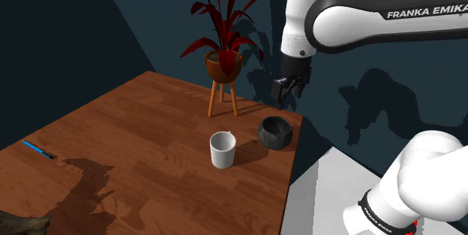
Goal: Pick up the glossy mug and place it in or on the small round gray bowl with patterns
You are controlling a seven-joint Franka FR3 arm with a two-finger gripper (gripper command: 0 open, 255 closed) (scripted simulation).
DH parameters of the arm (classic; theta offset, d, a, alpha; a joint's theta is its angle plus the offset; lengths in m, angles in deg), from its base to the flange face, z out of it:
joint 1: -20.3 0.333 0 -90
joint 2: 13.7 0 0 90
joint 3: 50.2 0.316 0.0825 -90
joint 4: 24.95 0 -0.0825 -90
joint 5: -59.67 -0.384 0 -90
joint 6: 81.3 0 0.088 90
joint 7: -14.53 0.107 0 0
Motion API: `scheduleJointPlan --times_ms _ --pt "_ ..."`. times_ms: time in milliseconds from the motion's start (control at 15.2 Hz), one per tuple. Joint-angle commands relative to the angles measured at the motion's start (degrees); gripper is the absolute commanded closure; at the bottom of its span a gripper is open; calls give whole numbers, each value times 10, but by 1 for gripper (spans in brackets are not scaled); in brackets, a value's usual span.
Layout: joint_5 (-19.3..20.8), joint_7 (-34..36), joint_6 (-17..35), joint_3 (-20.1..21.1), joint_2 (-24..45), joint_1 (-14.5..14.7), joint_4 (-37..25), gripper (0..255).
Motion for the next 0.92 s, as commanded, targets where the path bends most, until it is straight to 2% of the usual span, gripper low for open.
scheduleJointPlan --times_ms 0,462,858 --pt "-7 22 19 19 34 6 -14 0" --pt "-10 103 80 85 156 23 -67 0" --pt "18 180 118 131 277 38 -138 0"
